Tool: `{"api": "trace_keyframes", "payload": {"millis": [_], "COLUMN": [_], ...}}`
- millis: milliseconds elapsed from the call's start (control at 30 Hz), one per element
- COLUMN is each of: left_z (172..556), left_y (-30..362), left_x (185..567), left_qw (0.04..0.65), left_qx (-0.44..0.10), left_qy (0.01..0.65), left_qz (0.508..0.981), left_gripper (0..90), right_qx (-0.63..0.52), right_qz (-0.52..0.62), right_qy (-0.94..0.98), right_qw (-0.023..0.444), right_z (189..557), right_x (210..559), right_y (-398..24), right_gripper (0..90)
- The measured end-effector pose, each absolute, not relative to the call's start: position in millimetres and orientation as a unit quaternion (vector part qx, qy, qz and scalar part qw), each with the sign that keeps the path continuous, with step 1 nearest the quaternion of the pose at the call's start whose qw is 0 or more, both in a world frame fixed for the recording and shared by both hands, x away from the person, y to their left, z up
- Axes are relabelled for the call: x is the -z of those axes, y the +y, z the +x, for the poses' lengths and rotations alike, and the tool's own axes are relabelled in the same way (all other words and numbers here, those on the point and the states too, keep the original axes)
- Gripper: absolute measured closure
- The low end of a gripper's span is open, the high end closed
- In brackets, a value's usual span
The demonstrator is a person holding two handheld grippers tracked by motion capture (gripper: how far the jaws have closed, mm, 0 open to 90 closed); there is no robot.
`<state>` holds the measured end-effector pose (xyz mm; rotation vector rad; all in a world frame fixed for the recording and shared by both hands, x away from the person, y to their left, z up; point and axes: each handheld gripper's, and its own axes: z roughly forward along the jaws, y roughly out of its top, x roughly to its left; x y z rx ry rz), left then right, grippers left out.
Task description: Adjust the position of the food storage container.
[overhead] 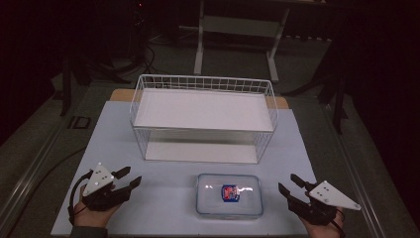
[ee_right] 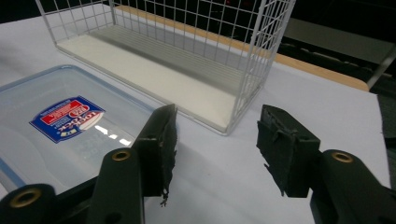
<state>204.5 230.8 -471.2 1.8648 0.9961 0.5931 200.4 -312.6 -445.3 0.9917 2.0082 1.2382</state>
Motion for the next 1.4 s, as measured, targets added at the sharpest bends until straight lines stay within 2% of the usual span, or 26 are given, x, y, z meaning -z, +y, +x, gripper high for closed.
{"api": "trace_keyframes", "payload": {"millis": [467, 733, 967, 1200, 1300, 1400], "left_z": [199.6, 198.1, 198.6, 193.6, 192.5, 191.8], "left_y": [218.7, 204.7, 194.8, 165.6, 155.8, 146.6], "left_x": [467.6, 466.2, 467.0, 468.9, 470.8, 474.1], "left_qw": [0.467, 0.477, 0.475, 0.475, 0.475, 0.467], "left_qx": [-0.229, -0.206, -0.188, -0.154, -0.139, -0.13], "left_qy": [0.383, 0.353, 0.342, 0.298, 0.284, 0.27], "left_qz": [0.763, 0.778, 0.789, 0.813, 0.821, 0.832], "left_gripper": [53.3, 60.0, 68.0, 74.2, 78.9, 80.4], "right_qx": [-0.461, -0.454, -0.439, -0.415, -0.404, -0.398], "right_qz": [0.387, 0.373, 0.362, 0.358, 0.362, 0.363], "right_qy": [0.756, 0.777, 0.795, 0.819, 0.827, 0.831], "right_qw": [0.258, 0.227, 0.209, 0.17, 0.148, 0.141], "right_z": [206.4, 205.4, 204.5, 205.8, 208.8, 210.3], "right_x": [450.5, 453.4, 457.0, 465.6, 471.1, 474.1], "right_y": [-312.5, -307.5, -301.5, -295.8, -294.6, -292.9], "right_gripper": [50.0, 66.0, 73.3, 80.7, 86.6, 87.8]}}
